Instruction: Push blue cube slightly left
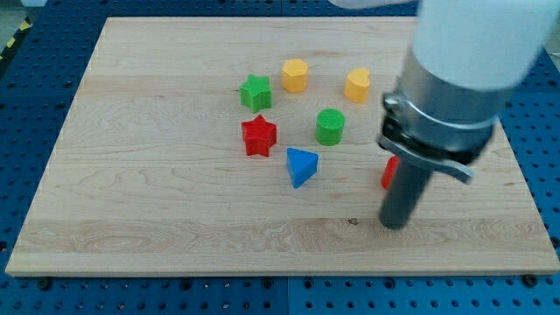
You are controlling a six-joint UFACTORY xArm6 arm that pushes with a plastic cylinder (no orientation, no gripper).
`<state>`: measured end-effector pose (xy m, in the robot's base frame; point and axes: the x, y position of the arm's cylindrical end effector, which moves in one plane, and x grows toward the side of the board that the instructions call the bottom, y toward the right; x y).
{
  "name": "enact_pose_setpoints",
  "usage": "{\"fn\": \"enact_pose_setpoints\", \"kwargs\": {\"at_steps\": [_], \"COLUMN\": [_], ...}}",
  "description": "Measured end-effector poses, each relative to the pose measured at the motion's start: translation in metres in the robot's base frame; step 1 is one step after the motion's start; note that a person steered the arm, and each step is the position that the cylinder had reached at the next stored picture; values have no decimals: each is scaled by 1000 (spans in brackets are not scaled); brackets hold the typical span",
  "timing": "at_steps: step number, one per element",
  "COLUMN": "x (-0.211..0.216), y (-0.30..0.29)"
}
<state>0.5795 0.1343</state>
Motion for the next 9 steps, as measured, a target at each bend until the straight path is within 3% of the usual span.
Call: {"fn": "enact_pose_setpoints", "kwargs": {"at_steps": [1, 2, 3, 4, 9], "x": [5, -23, -69, -113, -122], "y": [73, 139, 156, 148, 75]}}
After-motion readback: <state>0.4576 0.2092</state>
